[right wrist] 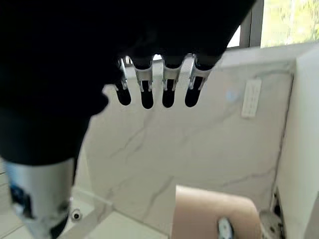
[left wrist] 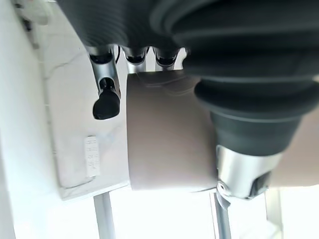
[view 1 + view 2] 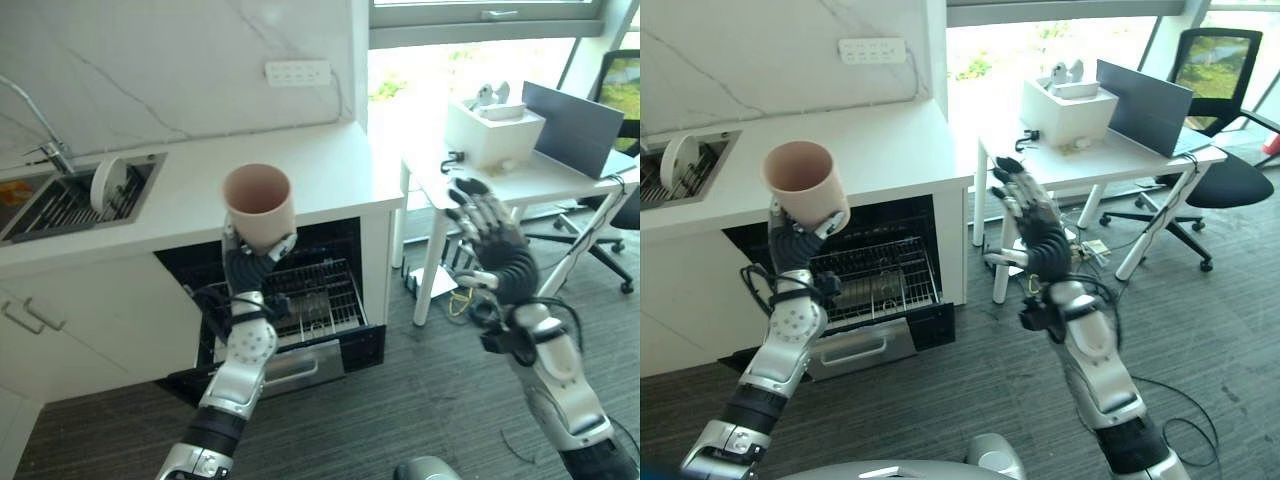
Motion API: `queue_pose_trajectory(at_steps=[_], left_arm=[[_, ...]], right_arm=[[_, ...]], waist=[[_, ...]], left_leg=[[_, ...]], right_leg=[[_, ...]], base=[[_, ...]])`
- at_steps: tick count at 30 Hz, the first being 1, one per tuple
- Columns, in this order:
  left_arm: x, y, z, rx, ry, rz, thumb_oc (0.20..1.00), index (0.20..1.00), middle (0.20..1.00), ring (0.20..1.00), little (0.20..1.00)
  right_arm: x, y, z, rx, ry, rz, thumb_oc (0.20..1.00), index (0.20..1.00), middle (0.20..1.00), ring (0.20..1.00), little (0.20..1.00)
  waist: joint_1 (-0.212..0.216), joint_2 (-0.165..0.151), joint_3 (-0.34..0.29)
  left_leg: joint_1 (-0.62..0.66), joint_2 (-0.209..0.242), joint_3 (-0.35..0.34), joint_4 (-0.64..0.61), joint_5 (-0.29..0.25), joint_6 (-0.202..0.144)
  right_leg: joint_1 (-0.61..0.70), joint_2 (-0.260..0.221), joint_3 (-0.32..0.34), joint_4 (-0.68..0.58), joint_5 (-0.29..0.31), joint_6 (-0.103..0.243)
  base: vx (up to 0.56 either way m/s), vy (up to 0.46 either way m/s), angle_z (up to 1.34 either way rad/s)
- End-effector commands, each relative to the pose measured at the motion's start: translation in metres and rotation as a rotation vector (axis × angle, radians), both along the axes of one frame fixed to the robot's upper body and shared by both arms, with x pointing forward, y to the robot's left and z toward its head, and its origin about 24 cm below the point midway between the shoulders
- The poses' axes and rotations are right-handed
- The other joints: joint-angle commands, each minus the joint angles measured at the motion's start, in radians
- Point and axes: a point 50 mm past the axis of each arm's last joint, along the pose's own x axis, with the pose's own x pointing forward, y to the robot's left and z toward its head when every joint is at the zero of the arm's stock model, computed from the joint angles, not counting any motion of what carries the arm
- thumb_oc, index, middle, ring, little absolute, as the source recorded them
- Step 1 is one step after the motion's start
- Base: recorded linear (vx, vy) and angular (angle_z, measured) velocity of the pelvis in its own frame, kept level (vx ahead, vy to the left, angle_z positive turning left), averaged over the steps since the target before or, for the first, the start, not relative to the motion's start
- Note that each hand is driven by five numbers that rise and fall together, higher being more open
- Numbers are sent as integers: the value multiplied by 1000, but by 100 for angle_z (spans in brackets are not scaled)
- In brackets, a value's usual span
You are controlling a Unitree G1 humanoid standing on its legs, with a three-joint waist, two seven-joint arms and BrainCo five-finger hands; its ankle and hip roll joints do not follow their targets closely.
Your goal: Place the dishes in the dishwasher.
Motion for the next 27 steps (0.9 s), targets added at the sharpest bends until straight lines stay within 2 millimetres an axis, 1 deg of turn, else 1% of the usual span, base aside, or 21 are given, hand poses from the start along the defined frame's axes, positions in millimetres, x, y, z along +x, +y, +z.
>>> queue_pose_trajectory(at_steps=[1, 2, 6, 9, 11, 14, 16, 17, 18, 20, 22, 24, 27], left_arm=[[9, -6, 31, 46, -177, -12, 200, 200, 200, 200, 200], [11, -12, 32, 47, -176, -23, 200, 200, 200, 200, 200], [14, -23, 31, 50, -171, -12, 200, 200, 200, 200, 200], [13, -29, 30, 59, -193, 11, 200, 200, 200, 200, 200], [16, -35, 33, 65, -199, 9, 200, 200, 200, 200, 200], [21, -43, 33, 51, -206, 23, 200, 200, 200, 200, 200], [20, -47, 33, 54, -221, 22, 200, 200, 200, 200, 200], [15, -49, 33, 49, -236, 30, 200, 200, 200, 200, 200], [15, -51, 33, 53, -238, 29, 200, 200, 200, 200, 200], [20, -59, 36, 66, -243, 27, 200, 200, 200, 200, 200], [23, -64, 36, 71, -245, 30, 200, 200, 200, 200, 200], [23, -66, 34, 67, -262, 56, 200, 200, 200, 200, 200], [24, -64, 34, 49, -265, 98, 200, 200, 200, 200, 200]], right_arm=[[2, -5, 11, 75, -30, -66, 1000, 1000, 1000, 1000, 1000], [7, 2, 14, 82, -33, -79, 1000, 1000, 1000, 1000, 1000], [19, 15, 24, 113, -42, -135, 1000, 1000, 1000, 1000, 1000], [29, 26, 32, 138, -30, -155, 1000, 1000, 1000, 1000, 1000], [33, 33, 35, 155, -12, -141, 1000, 1000, 1000, 1000, 1000], [37, 43, 40, 183, 17, -112, 1000, 1000, 1000, 1000, 1000], [38, 46, 41, 189, 28, -97, 1000, 1000, 1000, 1000, 1000], [41, 51, 41, 192, 34, -89, 1000, 1000, 1000, 1000, 1000], [42, 56, 41, 191, 36, -87, 1000, 1000, 1000, 1000, 1000], [46, 69, 42, 195, 54, -63, 1000, 1000, 1000, 1000, 1000], [48, 77, 45, 196, 63, -41, 1000, 1000, 1000, 1000, 1000], [48, 86, 47, 188, 74, -2, 1000, 1000, 1000, 1000, 1000], [47, 94, 47, 182, 89, 22, 1000, 1000, 1000, 1000, 1000]], waist=[[9, -24, 2], [18, -25, 1], [41, -29, -2], [65, -33, 0], [69, -34, -1], [77, -37, -2], [82, -39, 1], [96, -41, 8], [99, -41, 10], [103, -42, 7], [107, -41, 6], [113, -42, 7], [116, -42, 5]], left_leg=[[-7, 21, -57, 86, -103, -11], [-7, 18, -64, 86, -104, -11], [-9, 12, -83, 86, -106, -13], [-12, 8, -100, 86, -106, -16], [-13, 6, -104, 86, -106, -15], [-16, 4, -110, 86, -107, -14], [-20, 3, -116, 86, -104, -15], [-25, 3, -127, 86, -100, -19], [-25, 2, -131, 86, -102, -18], [-25, 1, -132, 86, -103, -20], [-26, 0, -136, 86, -101, -20], [-29, -1, -140, 86, -100, -20], [-30, -2, -142, 86, -99, -21]], right_leg=[[40, -64, -43, -51, 42, 97], [43, -65, -47, -51, 41, 97], [50, -68, -58, -51, 40, 96], [55, -72, -69, -51, 39, 93], [57, -74, -74, -51, 40, 94], [60, -78, -86, -51, 40, 94], [59, -79, -88, -51, 41, 94], [58, -82, -95, -51, 42, 92], [60, -83, -97, -51, 42, 92], [63, -85, -102, -51, 42, 95], [63, -87, -106, -51, 42, 94], [66, -90, -112, -51, 41, 93], [68, -92, -118, -51, 40, 91]], base=[[32, -26, 5], [34, -30, 5], [28, -21, 14], [11, -16, 7], [-7, -14, 14], [-21, -15, 18], [-39, -18, 11], [-53, -17, 15], [-45, -11, 15], [-14, -5, 16], [-9, -4, 8], [-7, 6, 4], [-3, 6, 5]])
